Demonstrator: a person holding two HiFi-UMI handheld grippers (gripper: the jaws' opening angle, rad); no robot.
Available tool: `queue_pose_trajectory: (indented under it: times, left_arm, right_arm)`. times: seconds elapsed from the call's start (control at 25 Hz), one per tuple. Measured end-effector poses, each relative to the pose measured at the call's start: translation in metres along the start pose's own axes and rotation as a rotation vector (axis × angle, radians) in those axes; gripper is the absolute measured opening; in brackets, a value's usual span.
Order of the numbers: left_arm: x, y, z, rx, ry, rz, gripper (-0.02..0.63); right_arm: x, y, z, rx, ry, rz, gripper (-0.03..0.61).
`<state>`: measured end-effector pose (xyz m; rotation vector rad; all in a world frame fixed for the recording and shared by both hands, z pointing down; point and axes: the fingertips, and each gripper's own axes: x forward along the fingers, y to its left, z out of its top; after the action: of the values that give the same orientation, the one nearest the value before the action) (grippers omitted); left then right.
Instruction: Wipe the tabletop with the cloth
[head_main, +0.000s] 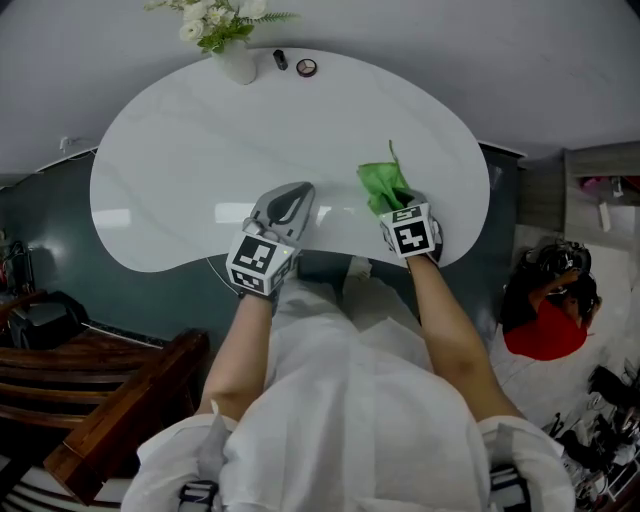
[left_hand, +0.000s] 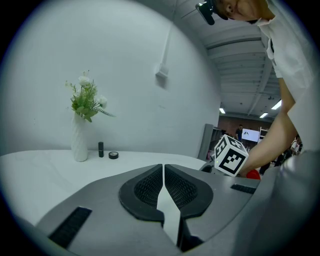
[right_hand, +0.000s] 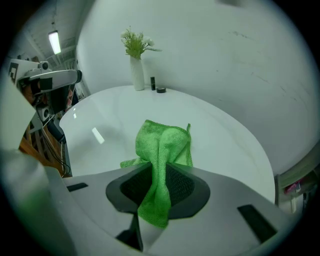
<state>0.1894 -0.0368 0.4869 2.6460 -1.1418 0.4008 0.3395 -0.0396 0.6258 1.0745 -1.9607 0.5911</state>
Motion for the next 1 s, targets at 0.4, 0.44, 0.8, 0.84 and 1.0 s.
queue_pose_trajectory:
  times: [0.4,0.44,0.8,0.84,1.0]
  left_arm:
    - [0.026,-0.034,0.002,0.002,0.011,-0.022,0.018]
    - [0.029,-0.036,0.003,0.001,0.009,-0.026,0.018]
    - [0.046,-0.054,0.008,0.011,0.003,-0.052,0.018]
    - [0.046,-0.055,0.008,0.012,0.005,-0.053,0.018]
    - [0.047,-0.058,0.003,0.013,0.012,-0.055,0.018]
  right_arm:
    - [-0.032,-0.08,-0.051,0.098,0.005,-0.099,0.081]
    - [-0.035,-0.086,-0.057,0.114,0.006,-0.109,0.081]
    - [-0.07,-0.143,-0.11,0.216,0.025,-0.209,0.081]
    - [-0.074,-0.147,-0.117,0.222,0.03,-0.22,0.081]
    - [-0.086,-0.155,-0.139,0.247,0.046,-0.252,0.081]
